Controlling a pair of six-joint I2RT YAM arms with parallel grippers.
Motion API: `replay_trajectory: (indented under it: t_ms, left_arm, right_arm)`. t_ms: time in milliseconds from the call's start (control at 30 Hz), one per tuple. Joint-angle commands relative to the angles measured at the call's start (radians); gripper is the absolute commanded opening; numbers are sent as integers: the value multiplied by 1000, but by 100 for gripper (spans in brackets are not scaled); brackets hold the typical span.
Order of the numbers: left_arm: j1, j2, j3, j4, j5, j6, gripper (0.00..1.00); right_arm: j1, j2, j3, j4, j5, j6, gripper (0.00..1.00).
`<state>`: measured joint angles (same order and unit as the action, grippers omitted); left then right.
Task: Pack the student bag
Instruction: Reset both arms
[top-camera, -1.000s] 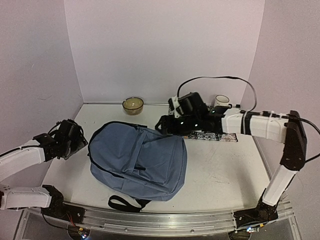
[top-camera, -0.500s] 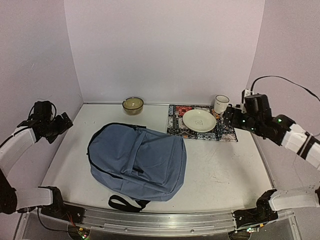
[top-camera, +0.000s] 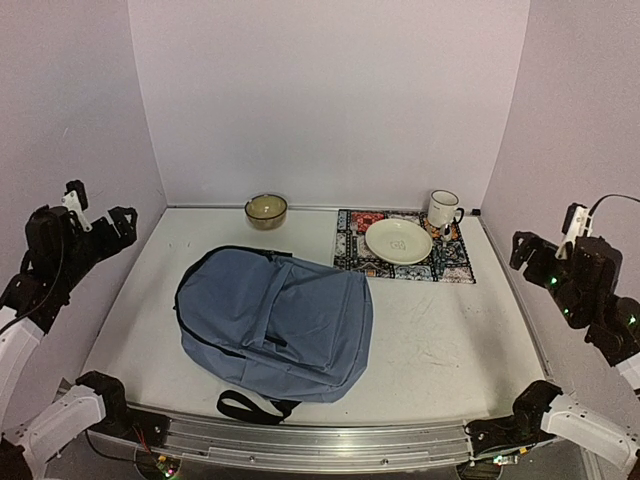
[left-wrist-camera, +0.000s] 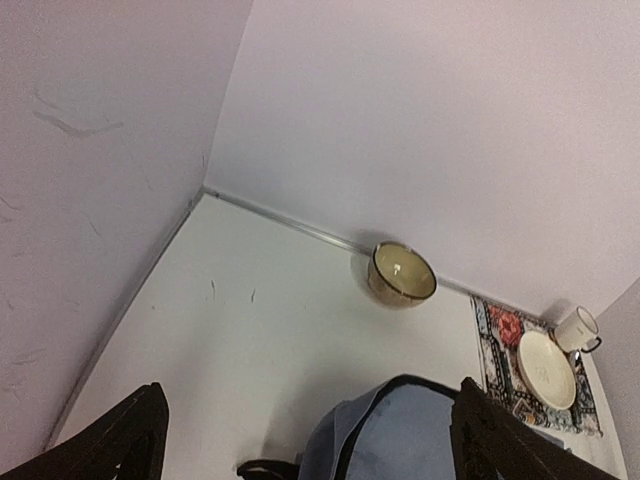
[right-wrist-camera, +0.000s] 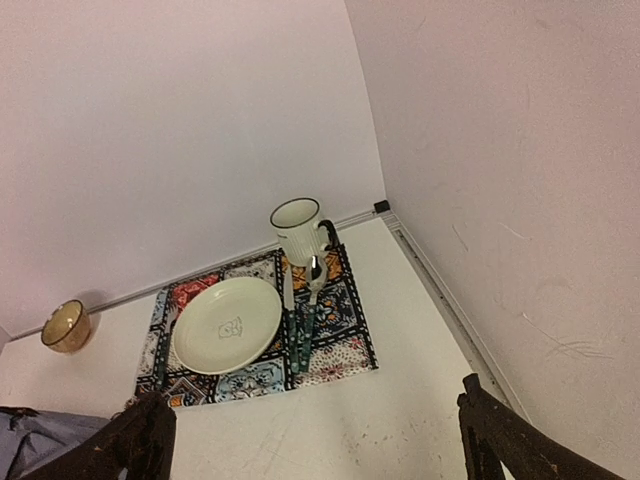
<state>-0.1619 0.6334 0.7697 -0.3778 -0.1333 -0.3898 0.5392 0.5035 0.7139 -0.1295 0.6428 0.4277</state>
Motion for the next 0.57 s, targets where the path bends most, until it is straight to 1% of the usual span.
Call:
replay_trajectory:
  t_ms: [0, 267, 533]
  left_arm:
    - [0, -69, -46, 53, -66, 42, 99]
    - [0, -108, -72, 63, -82, 41, 99]
    - [1, -116, -86, 76, -83, 33, 99]
  right_arm:
    - [3, -29, -49, 3, 59, -40, 98]
    - [2, -65, -99, 28, 73, -91, 98]
    - [2, -97, -104, 38, 64, -88, 98]
